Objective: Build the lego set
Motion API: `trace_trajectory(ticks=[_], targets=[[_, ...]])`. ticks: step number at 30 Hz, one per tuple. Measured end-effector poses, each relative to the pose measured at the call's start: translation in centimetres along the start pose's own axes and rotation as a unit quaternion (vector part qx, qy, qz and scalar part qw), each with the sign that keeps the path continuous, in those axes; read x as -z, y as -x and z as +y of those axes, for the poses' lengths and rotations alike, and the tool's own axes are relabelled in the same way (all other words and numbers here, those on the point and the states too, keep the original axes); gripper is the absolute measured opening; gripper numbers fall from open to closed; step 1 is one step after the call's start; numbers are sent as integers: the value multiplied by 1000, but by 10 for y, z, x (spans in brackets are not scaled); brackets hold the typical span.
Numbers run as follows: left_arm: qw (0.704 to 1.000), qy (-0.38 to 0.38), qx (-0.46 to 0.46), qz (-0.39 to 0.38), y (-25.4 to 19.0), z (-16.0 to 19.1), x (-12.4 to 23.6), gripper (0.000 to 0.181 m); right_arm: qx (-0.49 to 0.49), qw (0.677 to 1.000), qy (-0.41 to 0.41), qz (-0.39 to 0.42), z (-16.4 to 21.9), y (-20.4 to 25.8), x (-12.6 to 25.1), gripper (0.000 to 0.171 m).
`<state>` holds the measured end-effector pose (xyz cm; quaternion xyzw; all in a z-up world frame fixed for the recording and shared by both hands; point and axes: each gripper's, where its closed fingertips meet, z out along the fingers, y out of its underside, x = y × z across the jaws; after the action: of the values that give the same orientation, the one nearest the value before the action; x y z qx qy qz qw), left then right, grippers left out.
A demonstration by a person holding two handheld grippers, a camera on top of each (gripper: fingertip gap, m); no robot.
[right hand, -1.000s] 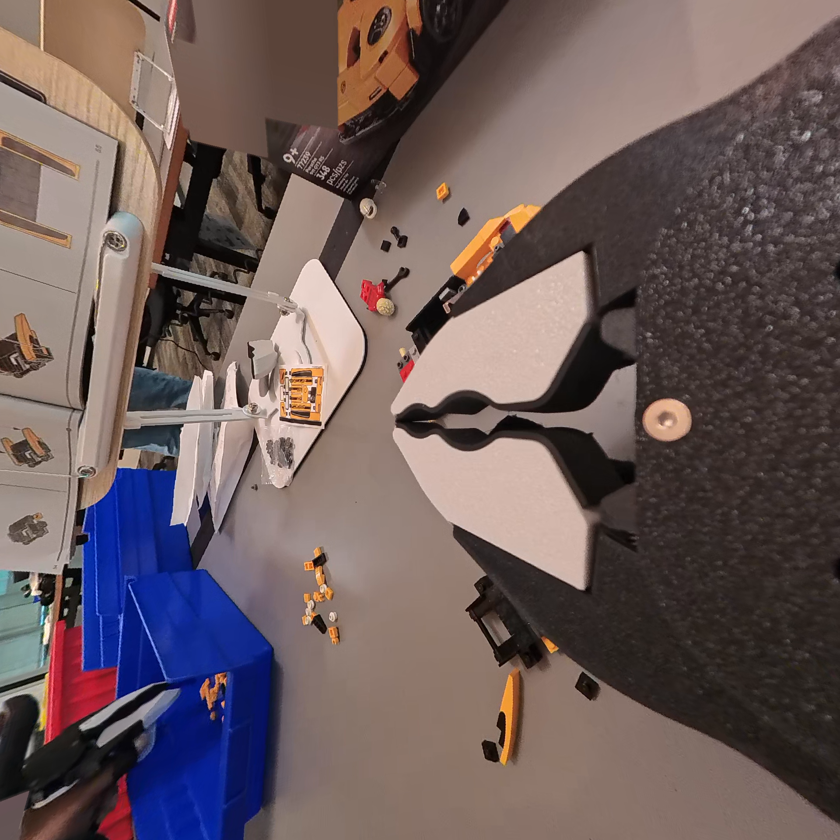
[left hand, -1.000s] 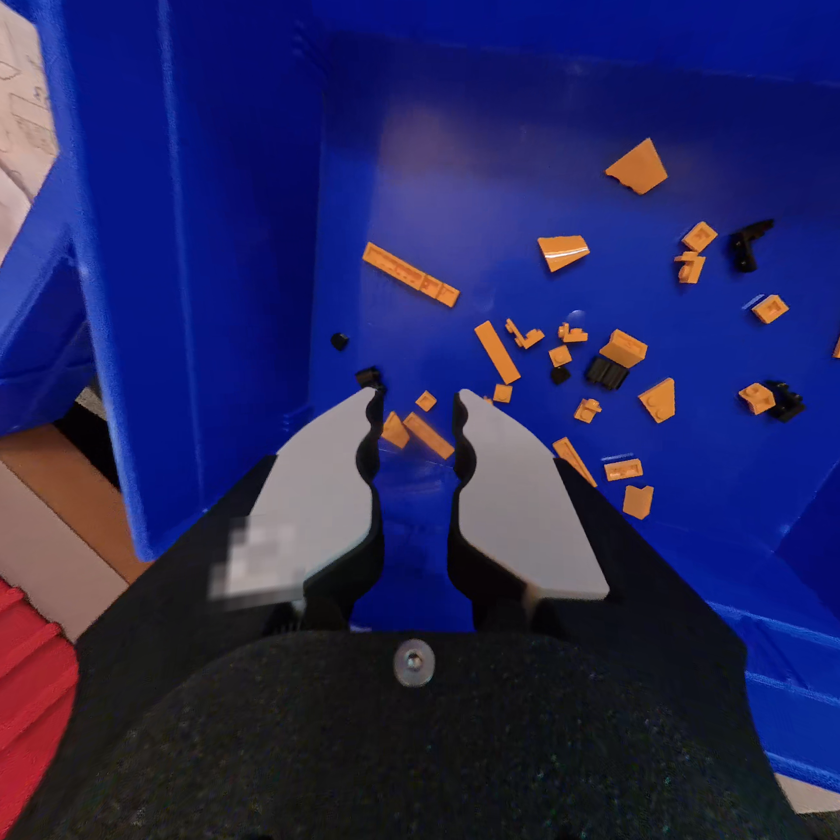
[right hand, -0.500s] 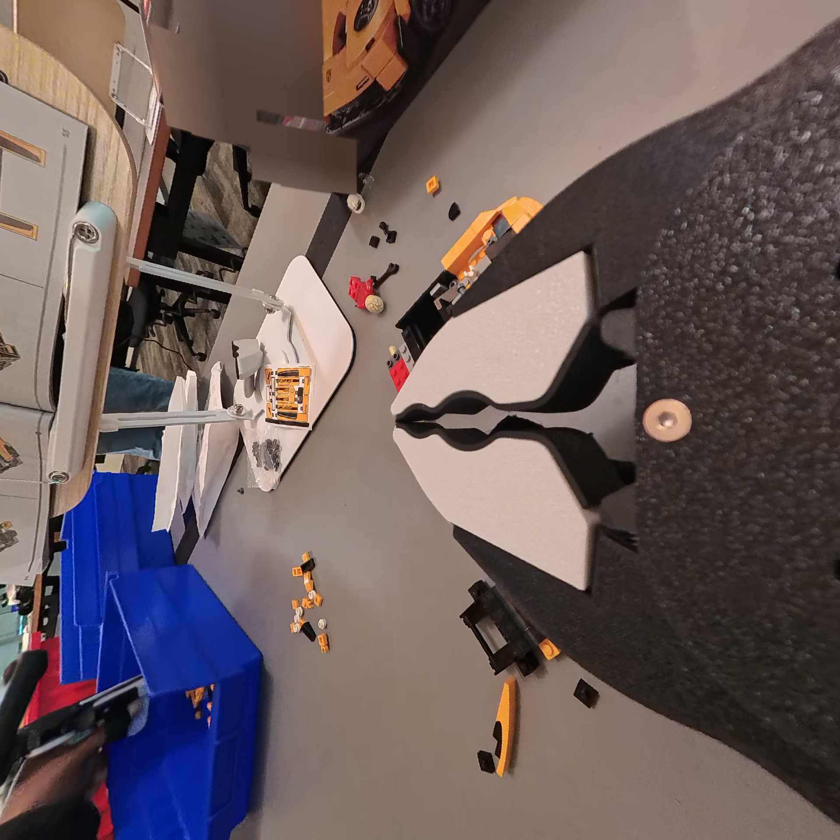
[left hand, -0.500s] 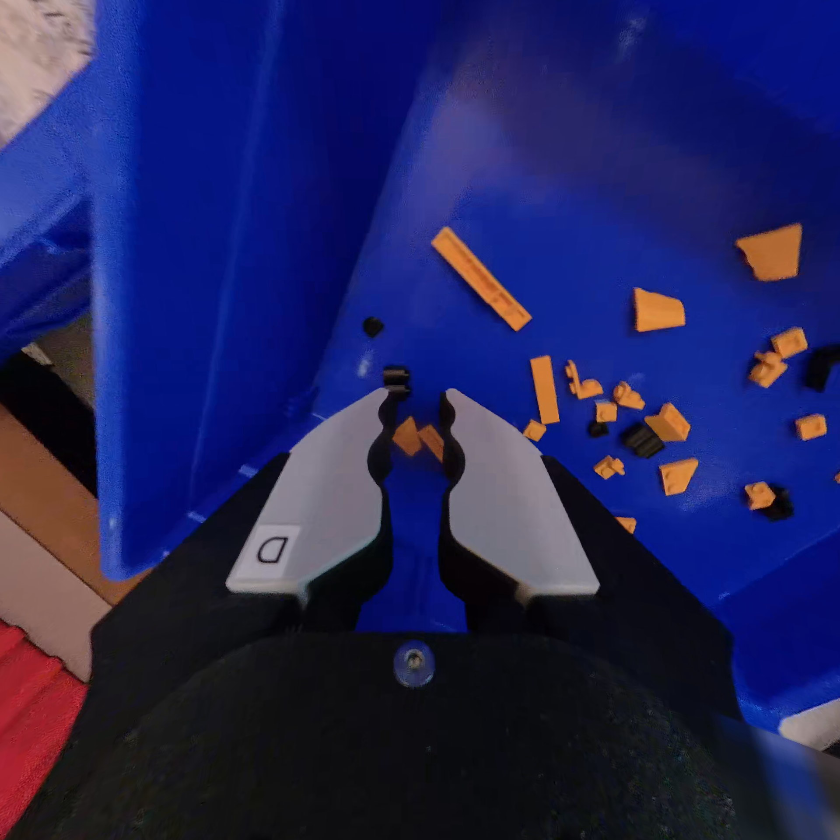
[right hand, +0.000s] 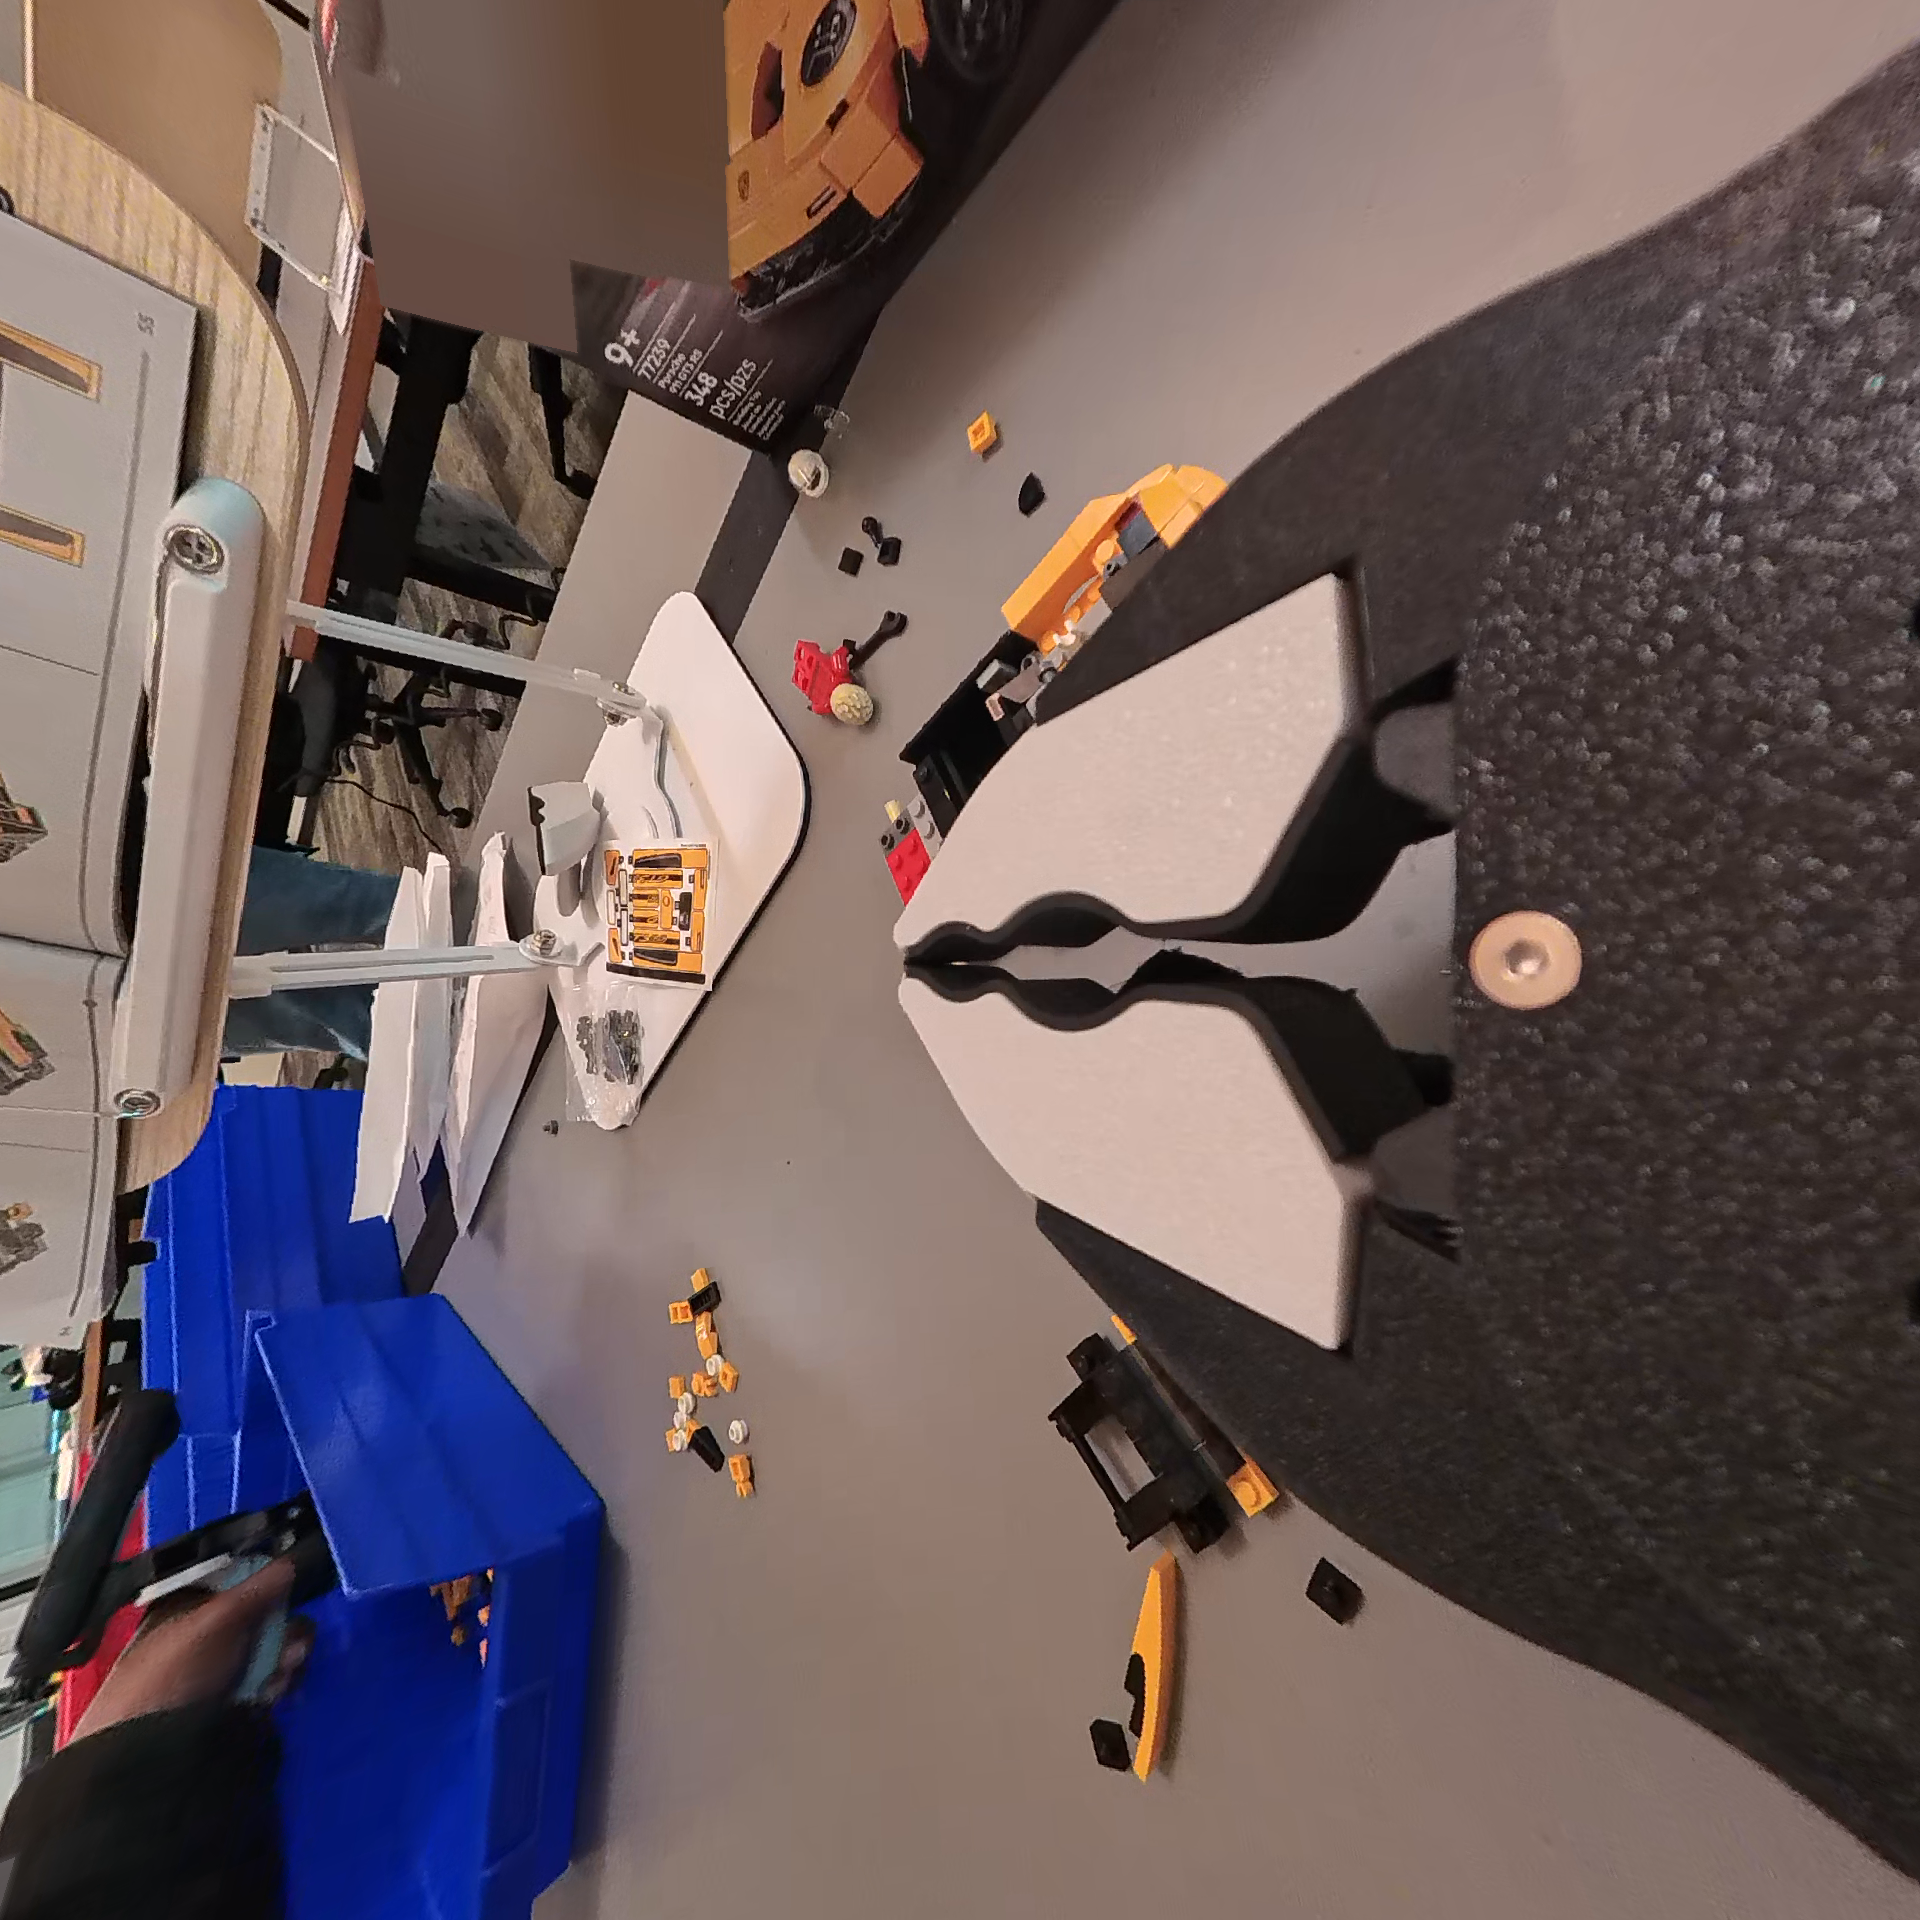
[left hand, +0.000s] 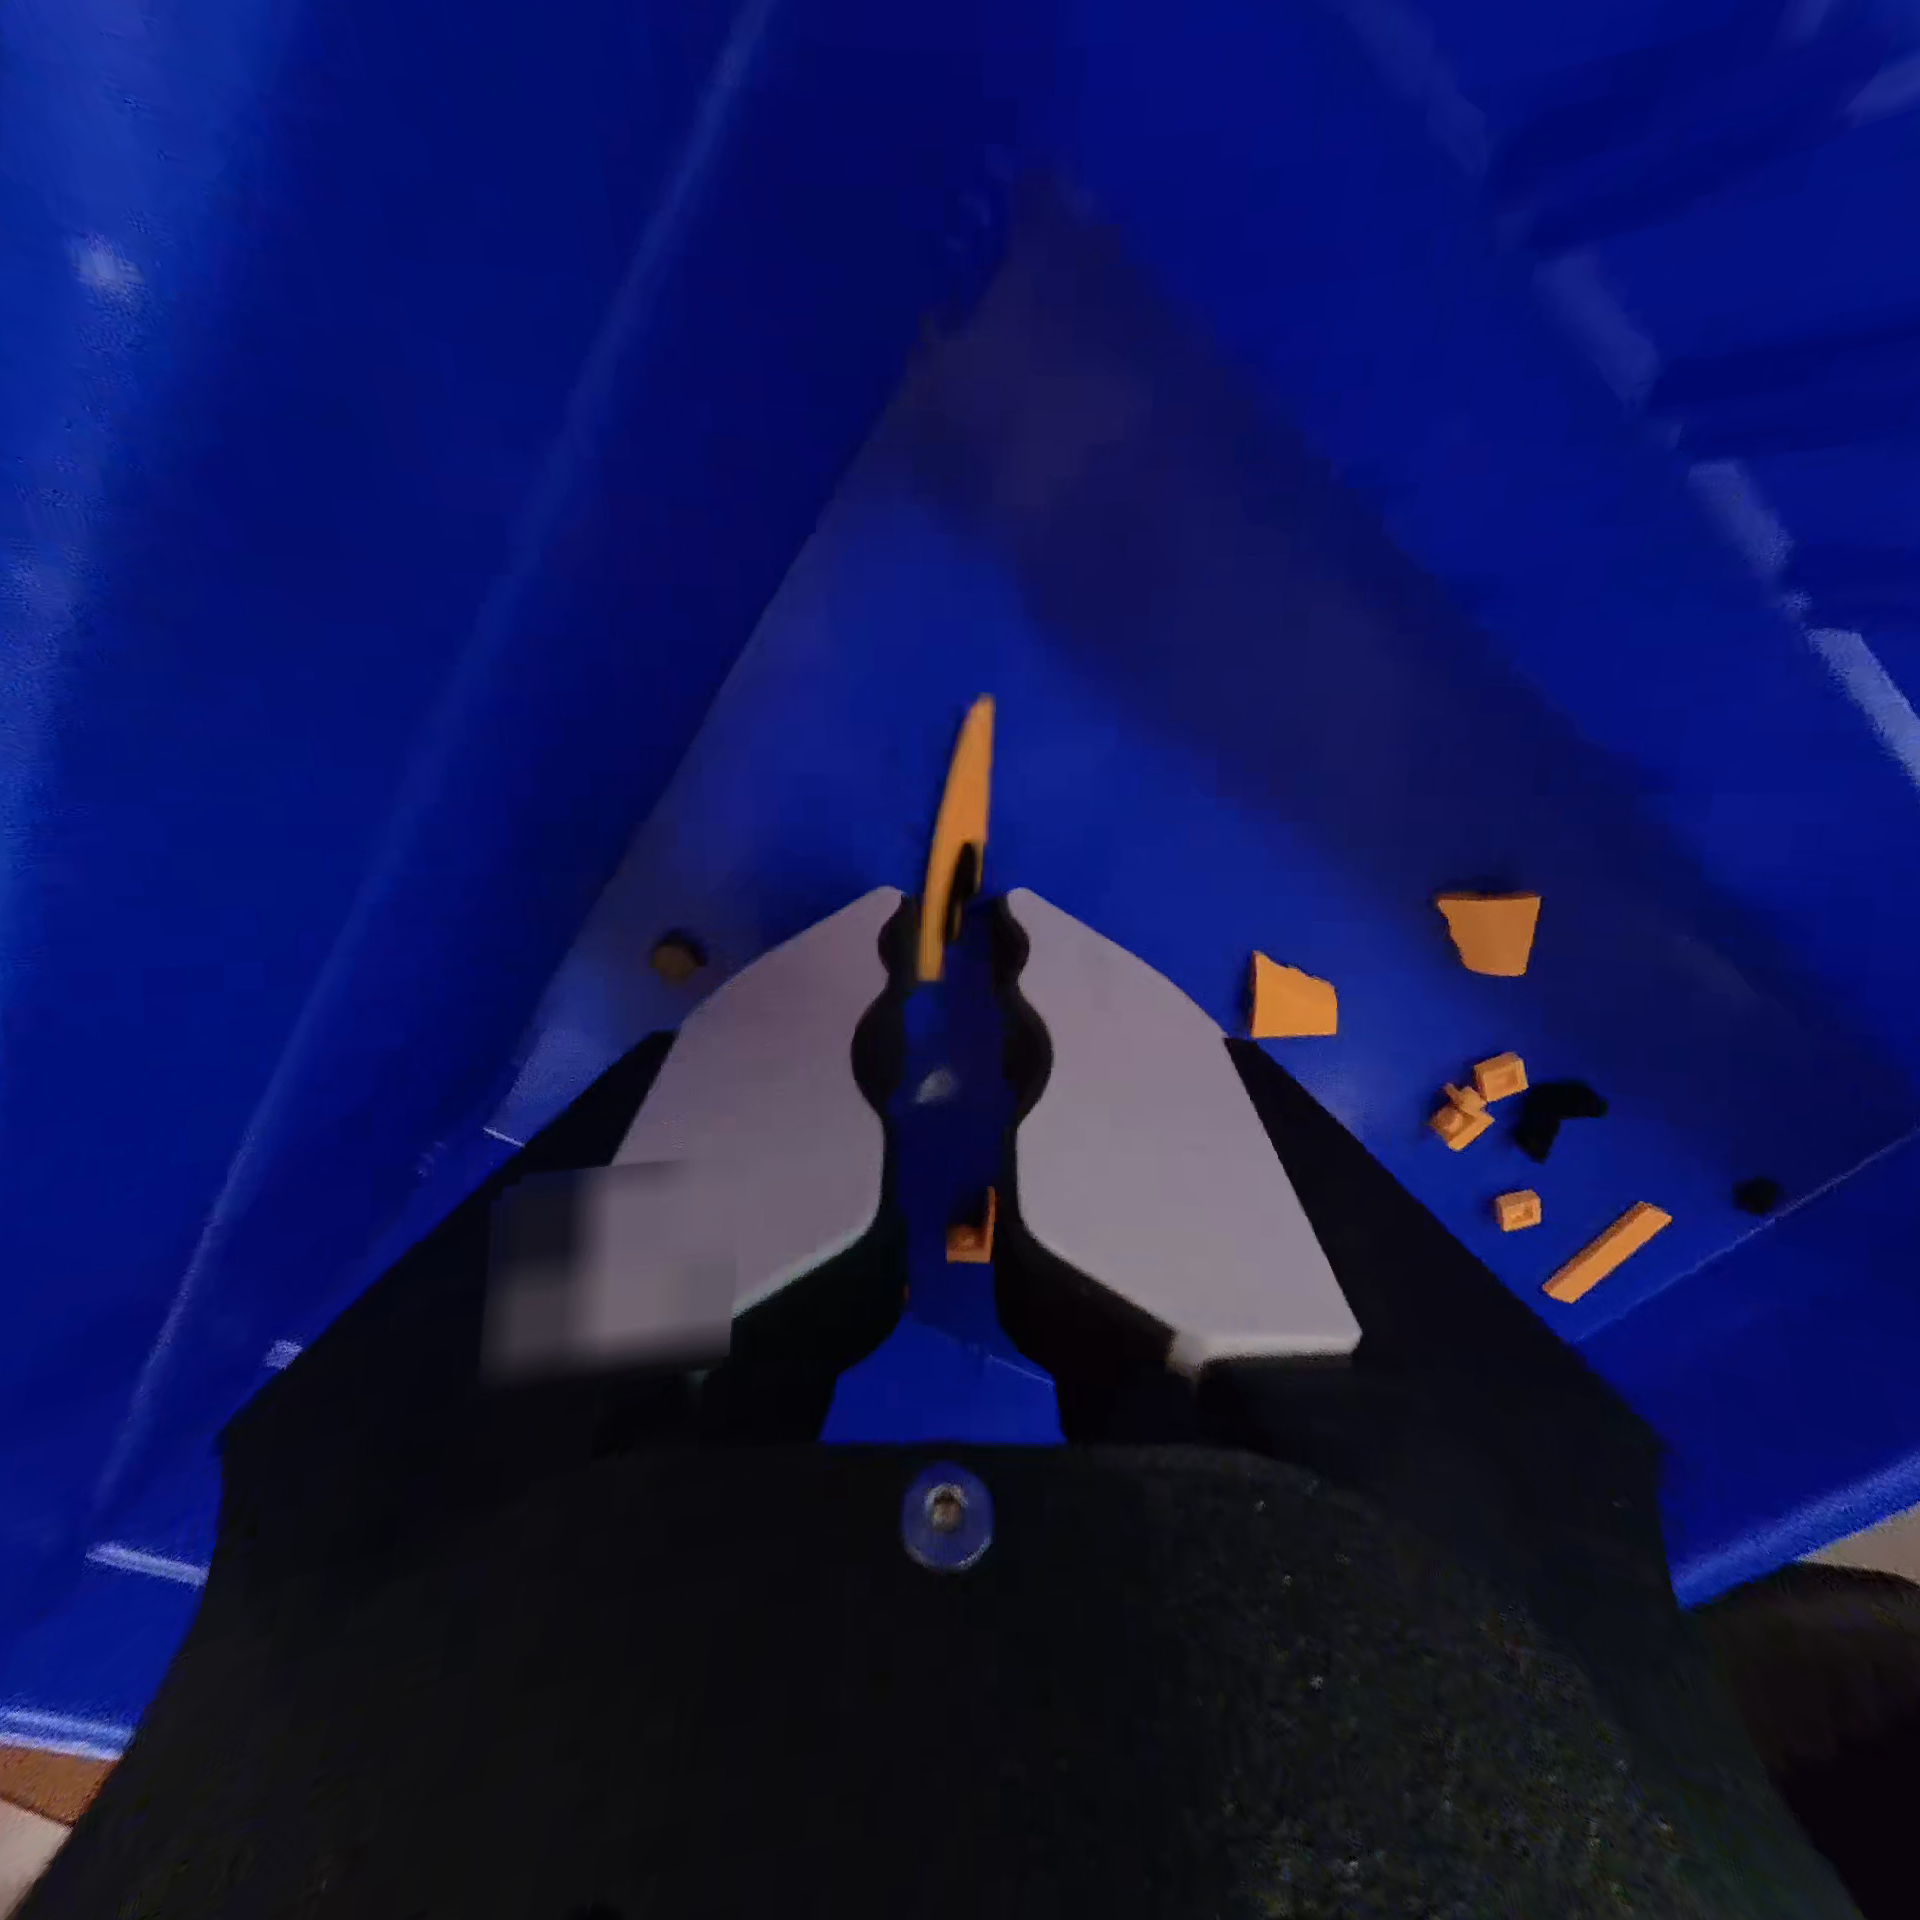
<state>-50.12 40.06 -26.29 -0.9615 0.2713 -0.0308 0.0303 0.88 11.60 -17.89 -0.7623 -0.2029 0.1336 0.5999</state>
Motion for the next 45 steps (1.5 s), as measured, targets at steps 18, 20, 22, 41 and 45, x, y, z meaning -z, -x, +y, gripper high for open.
trace_trajectory(ticks=[18,20,22,41,45], targets=[[900,-268,-321,-120,-196,20,145,5,26,998,-56,-30,-39,24,18,0],[865,-299,-385,-117,-257,33,144,5,33,997,-48,-54,-42,37,18,2],[828,-329,-440,-111,-316,46,134,6,43,995,-33,-83,-44,52,18,7],[592,-496,-603,-200,-510,101,89,6,1,979,81,-187,-36,152,43,31],[563,-506,-610,-234,-513,105,94,5,-8,975,122,-184,-24,156,30,22]])
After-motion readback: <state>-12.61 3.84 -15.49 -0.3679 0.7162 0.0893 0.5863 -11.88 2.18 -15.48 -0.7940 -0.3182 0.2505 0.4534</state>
